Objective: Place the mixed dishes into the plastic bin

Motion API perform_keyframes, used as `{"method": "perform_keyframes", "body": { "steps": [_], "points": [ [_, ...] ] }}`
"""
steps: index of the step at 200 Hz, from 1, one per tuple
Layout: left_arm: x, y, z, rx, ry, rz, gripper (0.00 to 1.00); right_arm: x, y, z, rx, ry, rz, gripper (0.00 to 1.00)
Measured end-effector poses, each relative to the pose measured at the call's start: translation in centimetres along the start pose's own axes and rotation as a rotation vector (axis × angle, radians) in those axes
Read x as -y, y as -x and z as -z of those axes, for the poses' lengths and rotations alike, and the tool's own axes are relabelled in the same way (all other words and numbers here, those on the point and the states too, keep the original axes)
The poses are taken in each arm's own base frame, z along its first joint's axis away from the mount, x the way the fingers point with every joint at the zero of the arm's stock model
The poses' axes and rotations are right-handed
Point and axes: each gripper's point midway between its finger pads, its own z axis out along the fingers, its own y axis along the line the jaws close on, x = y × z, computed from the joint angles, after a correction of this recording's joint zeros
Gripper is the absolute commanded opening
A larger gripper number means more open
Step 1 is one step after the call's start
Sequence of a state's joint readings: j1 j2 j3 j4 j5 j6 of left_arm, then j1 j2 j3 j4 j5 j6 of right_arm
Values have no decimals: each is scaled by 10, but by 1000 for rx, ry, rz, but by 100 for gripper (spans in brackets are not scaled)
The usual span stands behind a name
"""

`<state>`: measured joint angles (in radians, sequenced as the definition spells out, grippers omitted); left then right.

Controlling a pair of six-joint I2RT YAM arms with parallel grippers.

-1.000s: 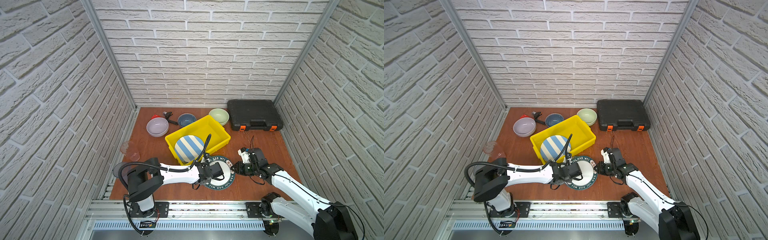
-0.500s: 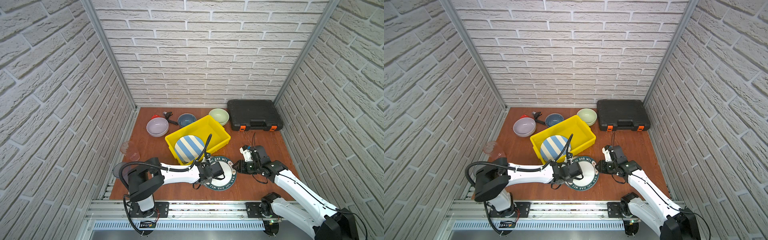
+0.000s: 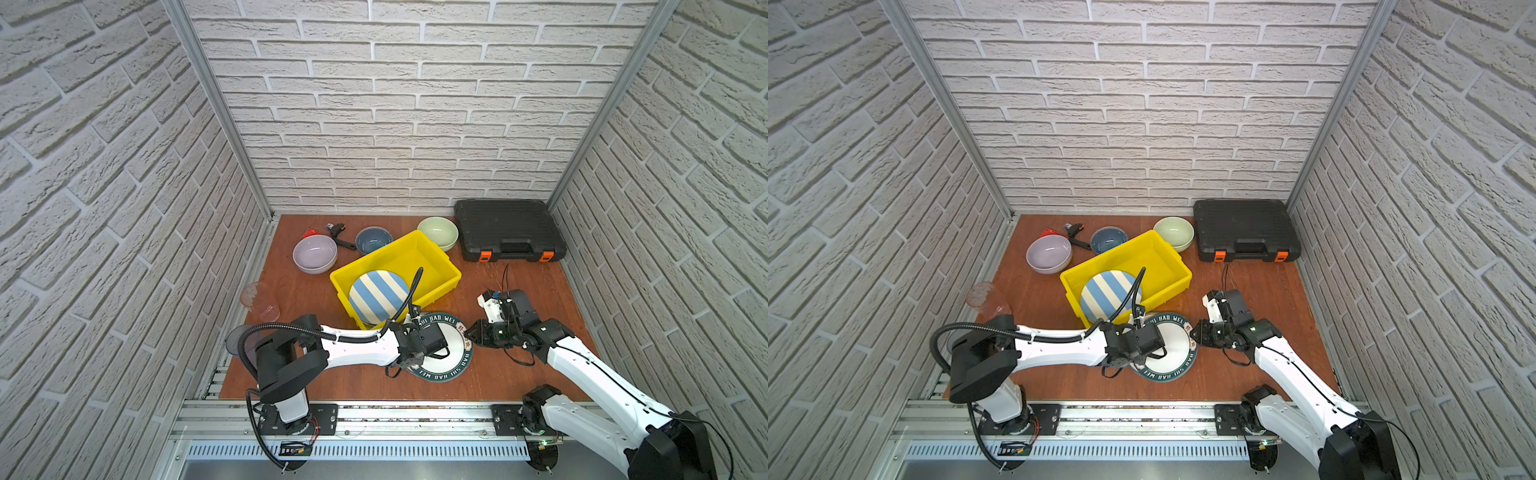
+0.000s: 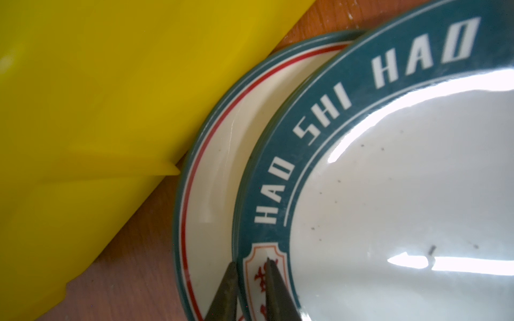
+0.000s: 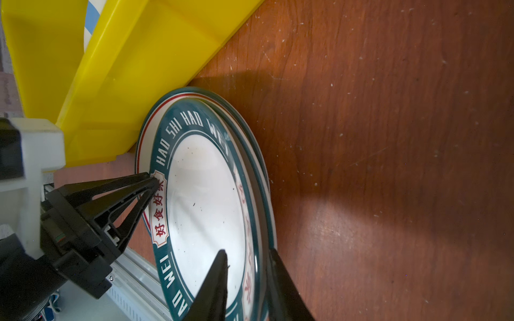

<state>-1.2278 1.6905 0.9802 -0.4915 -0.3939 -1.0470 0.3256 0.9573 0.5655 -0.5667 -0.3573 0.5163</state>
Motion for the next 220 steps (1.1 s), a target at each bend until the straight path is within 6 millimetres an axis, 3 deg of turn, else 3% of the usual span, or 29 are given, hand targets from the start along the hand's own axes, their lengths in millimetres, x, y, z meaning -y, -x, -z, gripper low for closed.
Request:
{"method": "perform_keyframes", "body": {
  "steps": [119, 169, 220],
  "points": [
    [0, 4, 1, 1, 0, -16, 19, 3, -7, -25, -45, 42, -44, 22],
    [-5, 2, -1, -11, 17, -19, 19, -5, -5, -30, -50, 96, -54, 7],
    [-3, 2, 2, -28, 3, -22, 26, -8, -2, -28, -36, 107, -47, 6]
  ]
}}
